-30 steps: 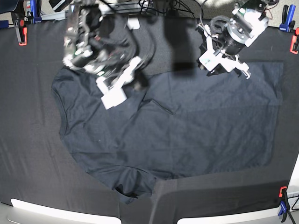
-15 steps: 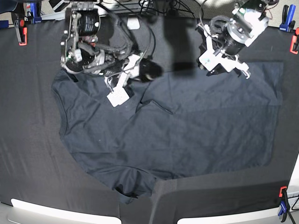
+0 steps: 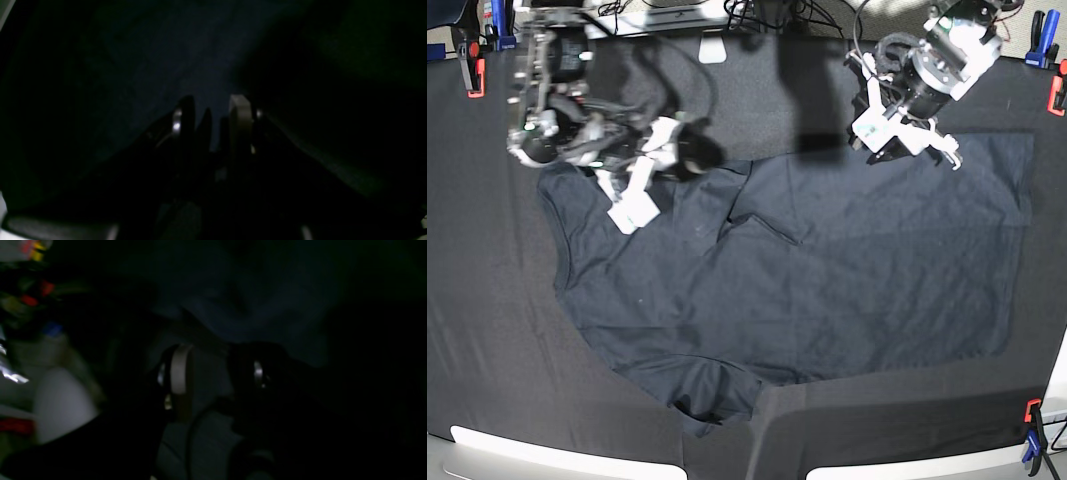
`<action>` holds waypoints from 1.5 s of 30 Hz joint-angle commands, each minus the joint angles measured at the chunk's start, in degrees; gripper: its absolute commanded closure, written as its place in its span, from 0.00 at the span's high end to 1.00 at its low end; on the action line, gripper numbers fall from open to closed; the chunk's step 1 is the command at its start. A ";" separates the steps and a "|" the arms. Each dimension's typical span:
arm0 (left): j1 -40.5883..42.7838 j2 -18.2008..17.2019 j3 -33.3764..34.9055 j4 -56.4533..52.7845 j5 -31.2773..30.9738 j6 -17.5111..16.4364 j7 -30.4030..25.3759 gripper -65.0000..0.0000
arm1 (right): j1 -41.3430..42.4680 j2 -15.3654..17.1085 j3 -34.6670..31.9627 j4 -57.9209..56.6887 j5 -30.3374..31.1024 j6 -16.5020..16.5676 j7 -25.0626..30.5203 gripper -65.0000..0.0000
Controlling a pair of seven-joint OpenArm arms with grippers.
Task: Layout the t-shirt on the table in an organized manner, then fold the t-shirt properly
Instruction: 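Drag the grasped fabric with the right gripper toward the shirt's center, then move the left gripper over the shirt's middle and grasp the fabric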
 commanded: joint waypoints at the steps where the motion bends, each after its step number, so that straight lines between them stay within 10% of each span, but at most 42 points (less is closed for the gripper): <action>1: -0.15 -0.33 -0.26 1.16 0.13 0.50 -1.38 0.24 | 0.94 1.18 0.31 1.07 -0.02 0.49 1.57 0.33; 19: -0.13 -0.31 -0.26 1.16 0.15 0.50 -1.33 0.24 | 5.60 5.55 9.81 -13.11 -20.00 0.49 17.20 0.33; 37: -0.26 0.02 -0.26 1.16 -2.43 0.72 -4.57 0.25 | 12.61 9.05 11.54 -17.05 -17.90 0.49 14.93 0.33; 45: -7.28 10.08 -0.15 1.16 -18.82 -5.81 -2.38 0.25 | 12.61 9.03 17.68 -14.51 -13.79 0.49 14.91 0.33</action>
